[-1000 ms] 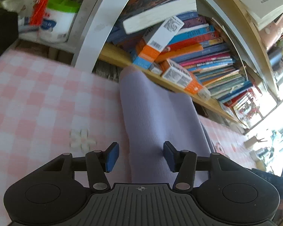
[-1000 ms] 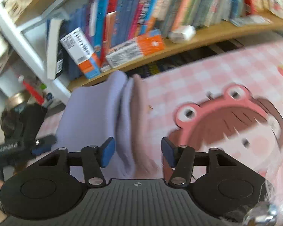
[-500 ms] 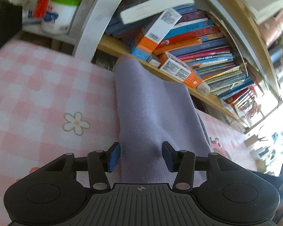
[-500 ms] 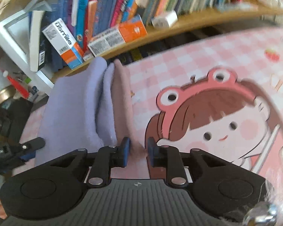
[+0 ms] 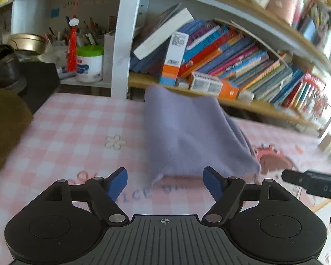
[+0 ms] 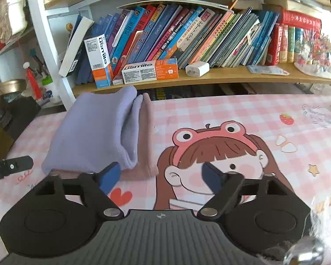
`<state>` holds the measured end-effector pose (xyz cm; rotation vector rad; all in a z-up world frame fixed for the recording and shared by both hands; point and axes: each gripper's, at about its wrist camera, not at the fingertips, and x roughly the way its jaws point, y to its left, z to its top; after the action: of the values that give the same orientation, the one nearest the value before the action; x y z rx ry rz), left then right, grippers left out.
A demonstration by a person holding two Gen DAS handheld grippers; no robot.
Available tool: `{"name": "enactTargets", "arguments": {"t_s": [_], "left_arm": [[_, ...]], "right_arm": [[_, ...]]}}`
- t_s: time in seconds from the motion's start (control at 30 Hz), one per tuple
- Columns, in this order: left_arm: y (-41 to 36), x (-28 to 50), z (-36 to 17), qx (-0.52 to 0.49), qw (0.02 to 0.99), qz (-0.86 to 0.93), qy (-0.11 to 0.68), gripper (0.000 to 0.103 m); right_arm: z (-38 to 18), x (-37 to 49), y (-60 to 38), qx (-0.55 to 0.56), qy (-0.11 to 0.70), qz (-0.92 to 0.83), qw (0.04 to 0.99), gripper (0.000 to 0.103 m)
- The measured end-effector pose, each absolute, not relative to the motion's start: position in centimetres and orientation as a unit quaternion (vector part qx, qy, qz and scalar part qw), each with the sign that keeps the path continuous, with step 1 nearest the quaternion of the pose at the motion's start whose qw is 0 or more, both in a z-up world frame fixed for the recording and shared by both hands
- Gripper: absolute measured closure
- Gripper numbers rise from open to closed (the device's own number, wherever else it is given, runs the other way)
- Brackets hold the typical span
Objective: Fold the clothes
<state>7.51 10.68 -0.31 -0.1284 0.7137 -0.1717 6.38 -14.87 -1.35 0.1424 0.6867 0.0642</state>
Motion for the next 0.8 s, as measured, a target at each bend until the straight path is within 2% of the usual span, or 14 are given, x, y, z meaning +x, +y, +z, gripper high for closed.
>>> {"name": "enactTargets", "arguments": {"t_s": [0.07,0.13,0.2,0.5,0.8], "left_arm": [[9.8,6.6,-0.4,-0.053,0.932,-0.074,0.352,0.025],[8.9,5.7,-0.4,-0.043,0.932,-0.066,0.353,0.023],[8.2,4.8,-0.4,-0.032,0.934,-0.056,0.35,0.019],[6.2,1.9,-0.7,-0.027,0.938,-0.03,0.346,0.013],[4.2,0.2,-1.1,-0.015,0.935,-0.023,0.355,0.012]], "right_arm": [[-1.4,5.6,-14.7,0.054,0.335,0.036,0.94,0.015],[-1.5,4.8,-14.6,0.04,0.335,0.041,0.94,0.009],[-1.5,4.1,-14.8,0.037,0.335,0.04,0.941,0.008],[-1.8,1.5,-15.8,0.04,0.337,0.046,0.939,0.006],[-2.5,0.4,-16.3,0.034,0.351,0.055,0.934,0.006]]}}
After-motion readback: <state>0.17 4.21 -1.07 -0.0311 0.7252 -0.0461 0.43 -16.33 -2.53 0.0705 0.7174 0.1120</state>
